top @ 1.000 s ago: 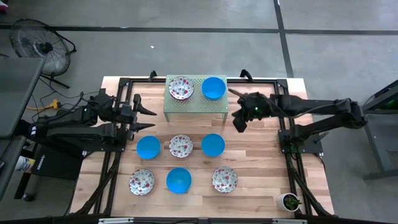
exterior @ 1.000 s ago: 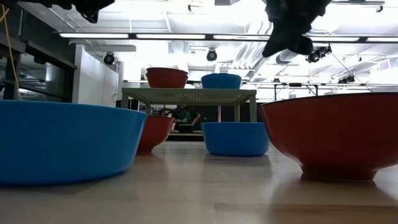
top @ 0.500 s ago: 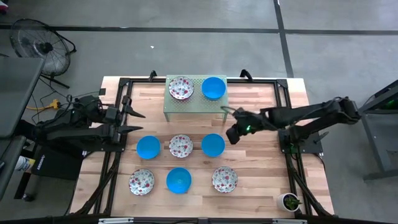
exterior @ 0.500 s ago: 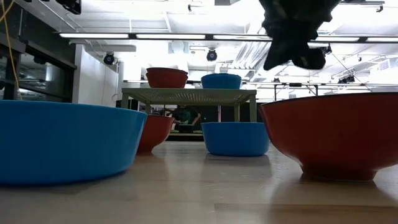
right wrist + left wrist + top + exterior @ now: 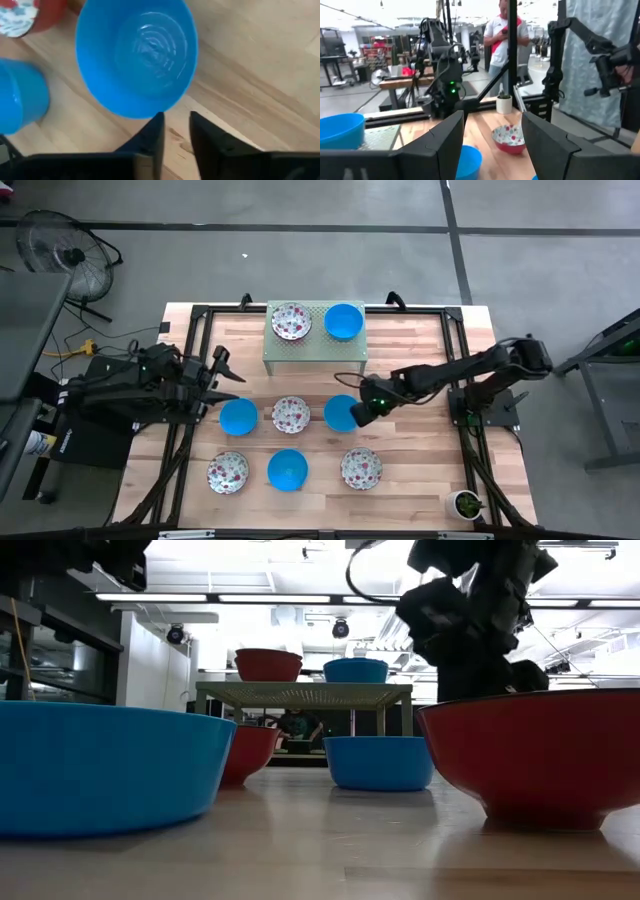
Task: Pick & Place Mini bowls
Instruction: Stack the blue bowl on top of the stacked blue bowls on the shelf
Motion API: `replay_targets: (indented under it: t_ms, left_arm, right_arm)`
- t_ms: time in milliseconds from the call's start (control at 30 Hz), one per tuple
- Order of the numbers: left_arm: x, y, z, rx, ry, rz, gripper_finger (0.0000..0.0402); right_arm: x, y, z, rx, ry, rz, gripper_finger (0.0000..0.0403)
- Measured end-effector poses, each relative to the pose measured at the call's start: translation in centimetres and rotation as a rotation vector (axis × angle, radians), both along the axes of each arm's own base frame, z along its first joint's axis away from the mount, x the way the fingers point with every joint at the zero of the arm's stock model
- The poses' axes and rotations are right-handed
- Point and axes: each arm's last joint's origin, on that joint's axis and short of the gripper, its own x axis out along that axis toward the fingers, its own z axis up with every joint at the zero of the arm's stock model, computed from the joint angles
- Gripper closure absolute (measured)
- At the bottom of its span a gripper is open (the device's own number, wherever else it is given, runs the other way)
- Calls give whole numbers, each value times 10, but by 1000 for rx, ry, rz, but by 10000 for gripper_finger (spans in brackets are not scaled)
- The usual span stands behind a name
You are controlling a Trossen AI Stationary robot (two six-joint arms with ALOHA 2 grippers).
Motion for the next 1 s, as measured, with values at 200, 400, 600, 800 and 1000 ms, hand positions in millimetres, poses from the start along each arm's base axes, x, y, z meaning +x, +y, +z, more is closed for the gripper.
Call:
replay_targets:
  t_ms: [200, 400, 600, 800, 1000]
  left_arm:
    - [1, 0, -2, 0, -5, -15, 207]
    - [1, 0, -2, -4, 1, -17, 207]
    - [1, 0, -2, -5, 3, -17, 207]
    - [1, 0, -2, -5, 3, -16, 207]
    - [1, 0, -2, -10, 5, -15, 207]
  right_arm:
    - [6, -7, -10, -21, 17, -61, 246]
    - [13, -15, -25, -24, 46, -109, 245]
    - [15, -17, -34, -20, 81, -128, 278]
    - [15, -17, -34, -51, 77, -115, 347]
    - [14, -17, -32, -49, 75, -51, 395]
